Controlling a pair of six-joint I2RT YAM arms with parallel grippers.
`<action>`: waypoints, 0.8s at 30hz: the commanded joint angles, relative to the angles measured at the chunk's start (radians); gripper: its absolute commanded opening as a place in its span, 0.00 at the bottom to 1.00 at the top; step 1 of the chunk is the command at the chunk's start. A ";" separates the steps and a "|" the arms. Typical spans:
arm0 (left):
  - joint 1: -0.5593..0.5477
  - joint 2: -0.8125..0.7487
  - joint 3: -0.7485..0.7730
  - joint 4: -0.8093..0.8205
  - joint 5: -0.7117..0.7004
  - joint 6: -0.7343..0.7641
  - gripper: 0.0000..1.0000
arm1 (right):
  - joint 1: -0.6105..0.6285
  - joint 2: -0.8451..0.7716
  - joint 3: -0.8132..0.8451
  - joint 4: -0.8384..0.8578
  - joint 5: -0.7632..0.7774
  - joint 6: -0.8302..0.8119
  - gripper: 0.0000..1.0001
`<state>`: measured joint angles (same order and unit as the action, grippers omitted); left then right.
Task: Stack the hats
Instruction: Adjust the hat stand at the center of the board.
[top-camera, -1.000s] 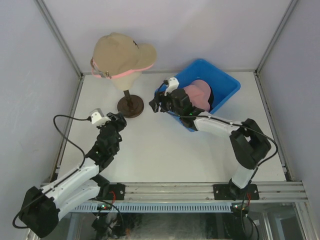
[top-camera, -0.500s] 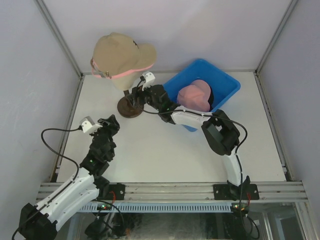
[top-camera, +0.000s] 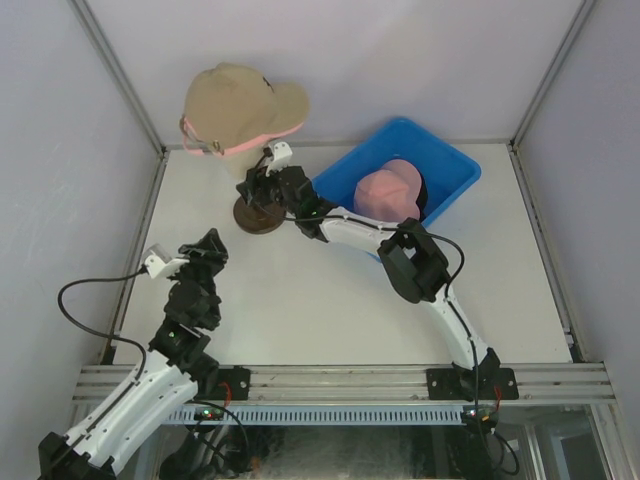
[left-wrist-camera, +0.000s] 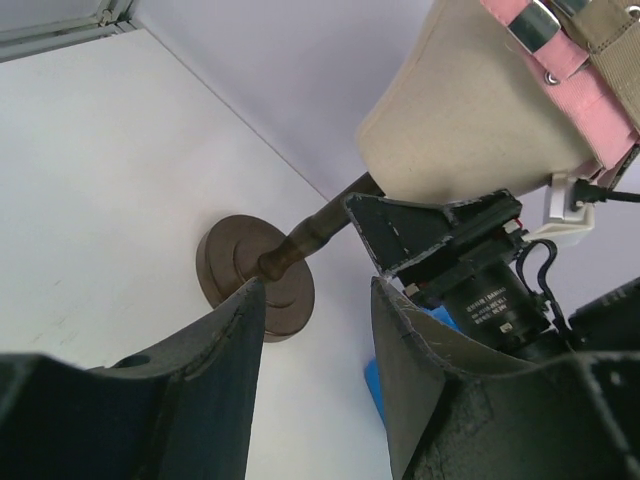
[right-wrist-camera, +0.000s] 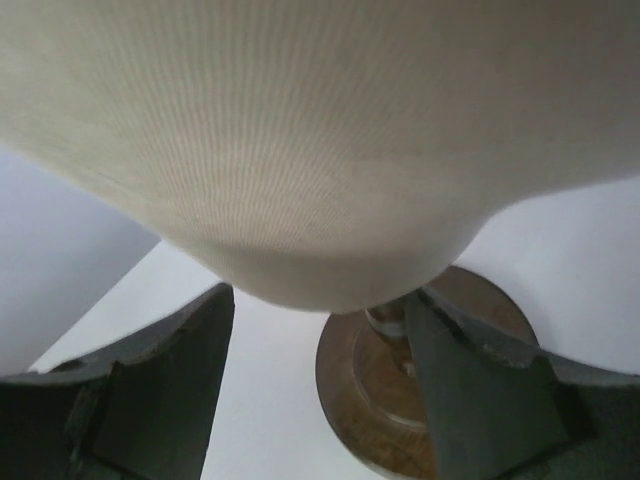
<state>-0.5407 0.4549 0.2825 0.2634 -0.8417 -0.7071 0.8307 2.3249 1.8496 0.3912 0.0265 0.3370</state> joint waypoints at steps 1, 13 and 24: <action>0.005 -0.031 -0.037 0.005 -0.027 -0.021 0.51 | 0.025 0.041 0.095 -0.062 0.033 0.005 0.69; 0.007 -0.049 -0.081 0.033 -0.038 -0.048 0.50 | 0.042 0.114 0.176 -0.098 0.140 0.015 0.65; 0.006 -0.097 -0.125 0.059 -0.068 -0.053 0.49 | 0.058 0.239 0.347 -0.157 0.284 0.081 0.64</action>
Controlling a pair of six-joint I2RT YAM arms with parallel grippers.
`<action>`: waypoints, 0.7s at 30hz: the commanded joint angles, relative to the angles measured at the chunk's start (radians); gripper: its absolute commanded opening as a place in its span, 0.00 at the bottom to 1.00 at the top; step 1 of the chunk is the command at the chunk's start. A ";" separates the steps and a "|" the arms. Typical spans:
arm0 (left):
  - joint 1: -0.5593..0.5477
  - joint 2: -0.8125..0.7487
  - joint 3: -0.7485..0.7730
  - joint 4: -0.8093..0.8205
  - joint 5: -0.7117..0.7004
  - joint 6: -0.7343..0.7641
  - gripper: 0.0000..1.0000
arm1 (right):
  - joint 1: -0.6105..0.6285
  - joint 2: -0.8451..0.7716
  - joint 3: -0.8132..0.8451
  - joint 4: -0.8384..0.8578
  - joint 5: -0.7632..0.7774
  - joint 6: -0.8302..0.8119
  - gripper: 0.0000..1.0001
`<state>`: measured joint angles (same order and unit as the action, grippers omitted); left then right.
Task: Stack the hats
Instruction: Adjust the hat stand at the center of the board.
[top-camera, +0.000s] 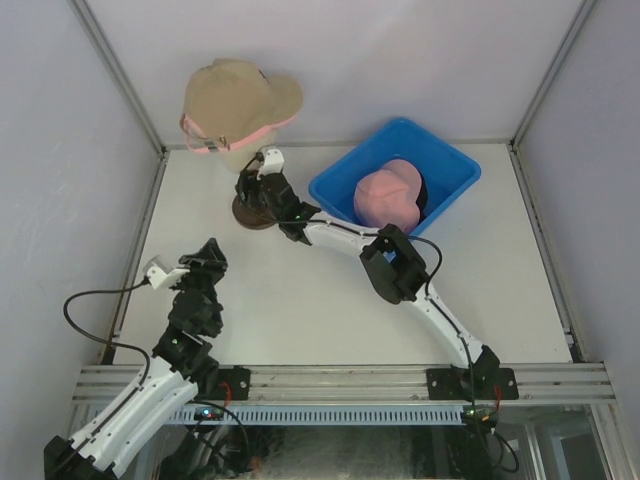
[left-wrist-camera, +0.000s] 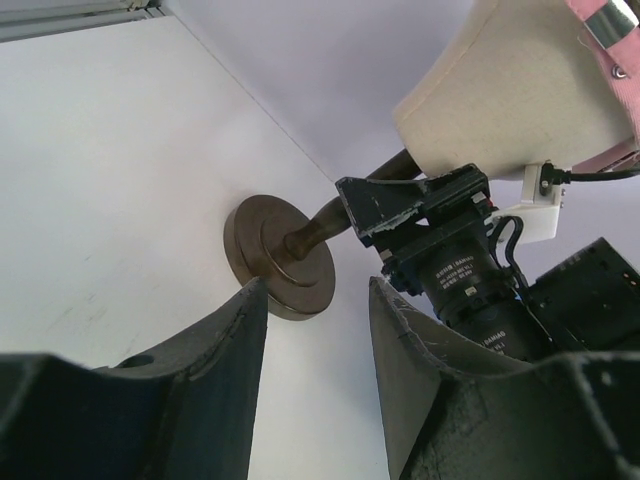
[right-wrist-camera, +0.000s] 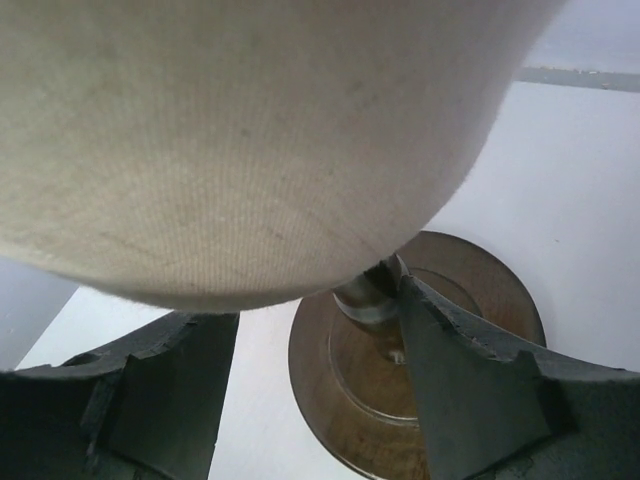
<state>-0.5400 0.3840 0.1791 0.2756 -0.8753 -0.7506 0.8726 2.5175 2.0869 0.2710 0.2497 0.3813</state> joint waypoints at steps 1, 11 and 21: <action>0.006 -0.033 -0.024 0.046 -0.035 -0.007 0.49 | 0.018 0.061 0.134 -0.045 0.077 0.041 0.64; 0.005 -0.104 -0.077 0.067 -0.054 0.001 0.49 | 0.020 0.133 0.239 -0.060 0.181 0.059 0.64; 0.005 -0.096 -0.075 0.086 -0.044 0.001 0.50 | 0.010 0.178 0.339 -0.131 0.139 0.095 0.46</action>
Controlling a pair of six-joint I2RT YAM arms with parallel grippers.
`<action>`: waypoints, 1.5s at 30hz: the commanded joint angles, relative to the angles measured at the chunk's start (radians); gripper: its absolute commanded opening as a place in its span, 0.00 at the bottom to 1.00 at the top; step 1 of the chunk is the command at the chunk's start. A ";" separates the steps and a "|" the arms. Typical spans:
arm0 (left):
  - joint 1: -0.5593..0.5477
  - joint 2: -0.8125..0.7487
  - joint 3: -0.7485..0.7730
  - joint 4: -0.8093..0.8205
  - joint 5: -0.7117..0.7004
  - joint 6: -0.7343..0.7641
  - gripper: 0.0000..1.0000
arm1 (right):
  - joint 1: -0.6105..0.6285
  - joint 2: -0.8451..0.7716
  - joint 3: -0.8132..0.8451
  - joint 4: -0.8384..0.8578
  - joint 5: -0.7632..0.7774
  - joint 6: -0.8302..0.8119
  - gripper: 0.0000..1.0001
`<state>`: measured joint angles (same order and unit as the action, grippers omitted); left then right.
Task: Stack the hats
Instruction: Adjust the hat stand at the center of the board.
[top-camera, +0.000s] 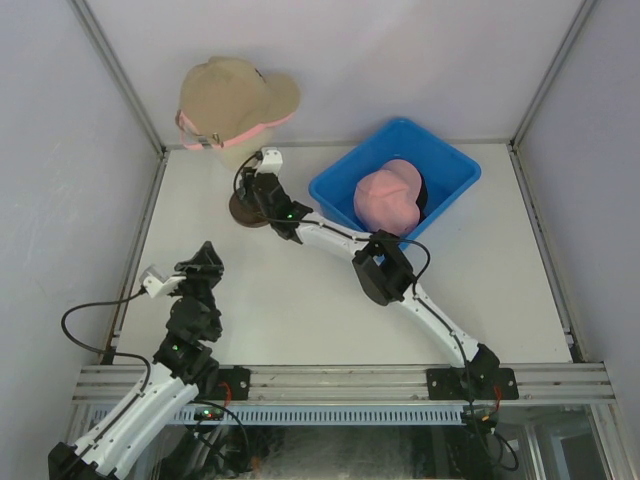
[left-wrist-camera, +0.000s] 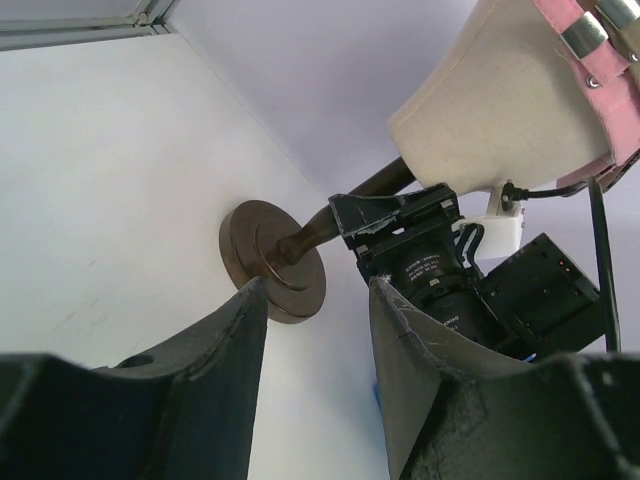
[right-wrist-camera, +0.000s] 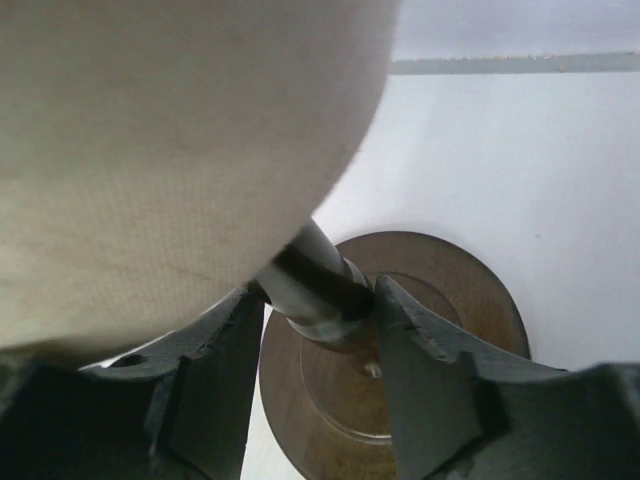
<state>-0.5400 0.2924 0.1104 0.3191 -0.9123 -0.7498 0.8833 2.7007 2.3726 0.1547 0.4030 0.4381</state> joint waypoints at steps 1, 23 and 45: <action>0.005 -0.005 -0.004 0.042 -0.008 0.003 0.50 | -0.003 -0.008 0.054 -0.017 -0.017 0.043 0.42; 0.005 -0.080 0.014 -0.071 0.010 -0.029 0.50 | 0.035 -0.192 -0.239 0.007 0.058 0.058 0.01; 0.011 -0.041 0.038 -0.090 0.059 -0.035 0.60 | 0.092 -0.483 -0.745 0.167 0.184 0.134 0.13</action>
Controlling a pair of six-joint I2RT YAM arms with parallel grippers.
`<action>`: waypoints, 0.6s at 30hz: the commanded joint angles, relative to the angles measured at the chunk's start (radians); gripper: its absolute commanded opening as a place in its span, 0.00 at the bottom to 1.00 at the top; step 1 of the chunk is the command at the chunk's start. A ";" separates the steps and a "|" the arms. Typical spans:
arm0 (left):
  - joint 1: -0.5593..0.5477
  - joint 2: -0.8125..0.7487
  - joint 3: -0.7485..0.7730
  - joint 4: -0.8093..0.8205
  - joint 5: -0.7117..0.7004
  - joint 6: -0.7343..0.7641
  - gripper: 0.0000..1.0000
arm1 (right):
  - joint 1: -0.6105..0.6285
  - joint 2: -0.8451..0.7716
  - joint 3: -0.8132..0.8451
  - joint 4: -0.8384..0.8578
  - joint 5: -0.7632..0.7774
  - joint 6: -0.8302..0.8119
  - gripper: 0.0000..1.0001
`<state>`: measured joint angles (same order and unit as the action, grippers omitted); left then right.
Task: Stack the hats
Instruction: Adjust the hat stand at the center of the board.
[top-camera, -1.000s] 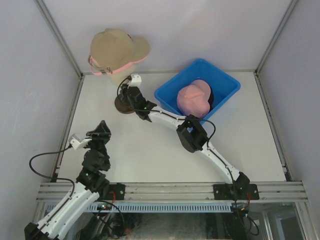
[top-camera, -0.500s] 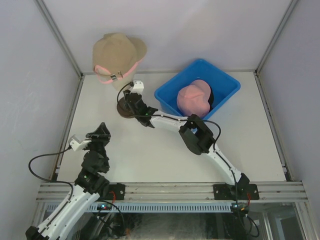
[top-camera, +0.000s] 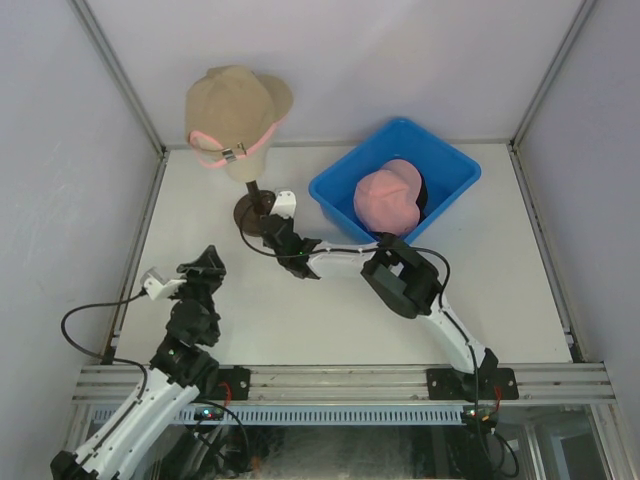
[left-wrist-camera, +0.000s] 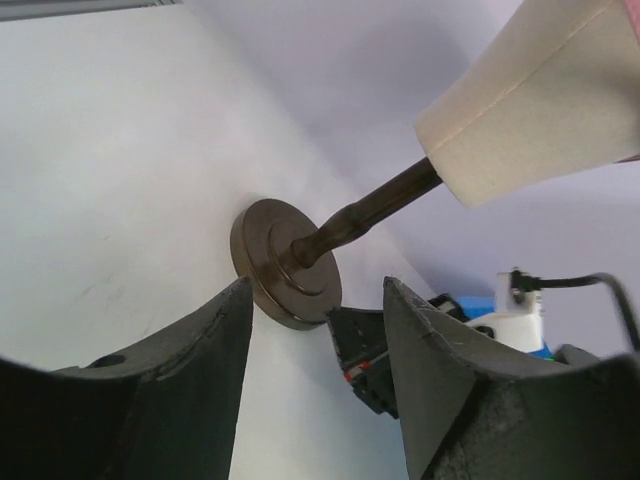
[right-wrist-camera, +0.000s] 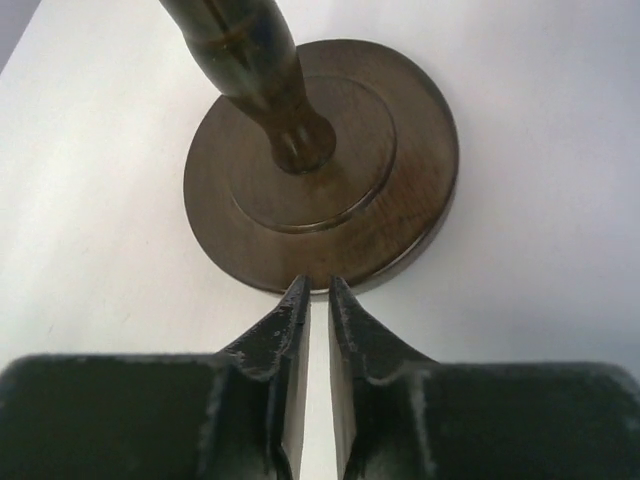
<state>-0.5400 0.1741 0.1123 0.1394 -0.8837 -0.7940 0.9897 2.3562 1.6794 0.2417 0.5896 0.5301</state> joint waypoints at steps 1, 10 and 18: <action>0.017 0.113 0.055 0.107 0.044 0.012 0.61 | -0.025 -0.156 -0.068 0.077 -0.023 0.053 0.17; 0.316 0.521 0.171 0.270 0.401 -0.162 0.63 | -0.148 -0.222 -0.083 0.046 -0.305 0.105 0.29; 0.537 0.916 0.365 0.411 0.675 -0.285 0.61 | -0.177 -0.115 0.119 -0.068 -0.388 0.111 0.31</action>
<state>-0.0834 0.9459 0.3397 0.4129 -0.4110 -0.9783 0.7994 2.2013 1.6756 0.2180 0.2665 0.6254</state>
